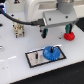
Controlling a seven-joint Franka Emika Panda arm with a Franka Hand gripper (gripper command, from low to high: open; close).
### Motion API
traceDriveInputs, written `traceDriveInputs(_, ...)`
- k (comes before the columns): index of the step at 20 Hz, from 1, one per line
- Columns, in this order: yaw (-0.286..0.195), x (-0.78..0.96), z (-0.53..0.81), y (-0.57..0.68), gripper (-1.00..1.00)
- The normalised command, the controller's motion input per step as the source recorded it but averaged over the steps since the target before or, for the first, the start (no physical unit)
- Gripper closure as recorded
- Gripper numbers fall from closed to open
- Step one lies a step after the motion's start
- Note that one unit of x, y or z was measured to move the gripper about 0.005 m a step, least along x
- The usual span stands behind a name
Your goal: Insert the blue gear onto the right peg, followed by the red gear
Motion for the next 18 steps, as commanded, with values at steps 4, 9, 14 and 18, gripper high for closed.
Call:
traceDriveInputs(4, 0.0, -0.51, 0.0, 0.34, -1.0)
traceDriveInputs(9, 0.0, 0.28, 0.04, 0.24, -1.0)
traceDriveInputs(14, 0.0, 0.13, 0.03, 0.07, -1.0)
traceDriveInputs(18, 0.0, 0.48, 0.09, 0.37, -1.0)
